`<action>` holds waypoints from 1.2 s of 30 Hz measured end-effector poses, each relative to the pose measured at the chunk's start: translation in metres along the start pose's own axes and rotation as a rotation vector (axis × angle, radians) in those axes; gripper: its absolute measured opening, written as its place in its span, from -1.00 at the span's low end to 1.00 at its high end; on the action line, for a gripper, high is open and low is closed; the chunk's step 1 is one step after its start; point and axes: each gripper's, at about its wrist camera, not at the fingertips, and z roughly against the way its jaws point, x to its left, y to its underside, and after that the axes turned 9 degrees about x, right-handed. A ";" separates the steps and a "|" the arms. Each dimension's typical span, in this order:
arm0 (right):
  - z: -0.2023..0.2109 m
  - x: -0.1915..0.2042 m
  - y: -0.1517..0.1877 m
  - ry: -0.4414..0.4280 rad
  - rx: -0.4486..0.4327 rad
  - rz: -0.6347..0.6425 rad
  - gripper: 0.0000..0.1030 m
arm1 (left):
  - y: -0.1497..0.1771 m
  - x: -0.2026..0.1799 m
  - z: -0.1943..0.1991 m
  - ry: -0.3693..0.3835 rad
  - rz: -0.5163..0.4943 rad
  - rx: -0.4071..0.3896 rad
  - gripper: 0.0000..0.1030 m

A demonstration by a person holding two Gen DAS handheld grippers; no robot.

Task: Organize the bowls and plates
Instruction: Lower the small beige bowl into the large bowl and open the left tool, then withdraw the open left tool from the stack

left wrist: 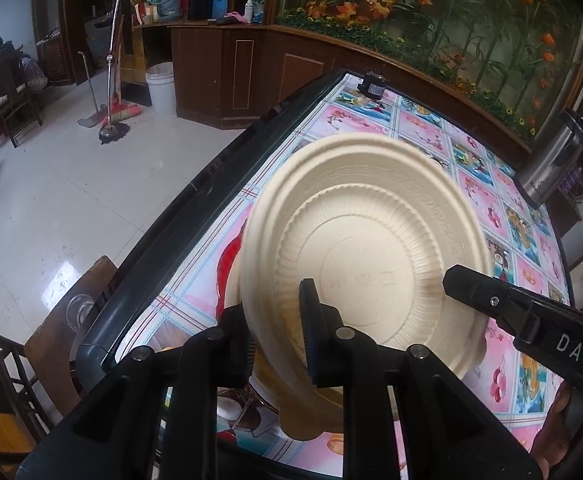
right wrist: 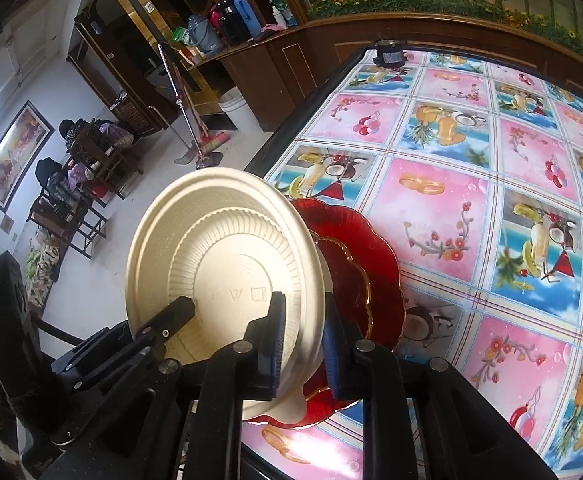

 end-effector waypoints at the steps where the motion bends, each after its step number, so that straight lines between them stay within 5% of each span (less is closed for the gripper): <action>1: 0.000 0.000 0.000 -0.004 0.000 -0.001 -0.42 | 0.000 0.000 0.000 0.008 0.005 0.004 -0.53; 3: 0.002 0.000 0.000 -0.016 -0.009 0.005 -0.11 | -0.001 -0.001 0.001 0.022 0.005 0.004 -0.32; 16: 0.027 -0.001 0.010 -0.041 -0.094 0.006 0.32 | 0.017 -0.009 0.031 -0.043 -0.037 -0.104 0.47; 26: 0.045 0.013 0.039 0.038 -0.154 0.132 0.69 | 0.038 -0.004 0.051 -0.040 -0.041 -0.151 0.51; 36: 0.059 0.008 0.066 0.115 -0.193 0.224 0.78 | 0.044 -0.011 0.054 -0.041 -0.058 -0.146 0.70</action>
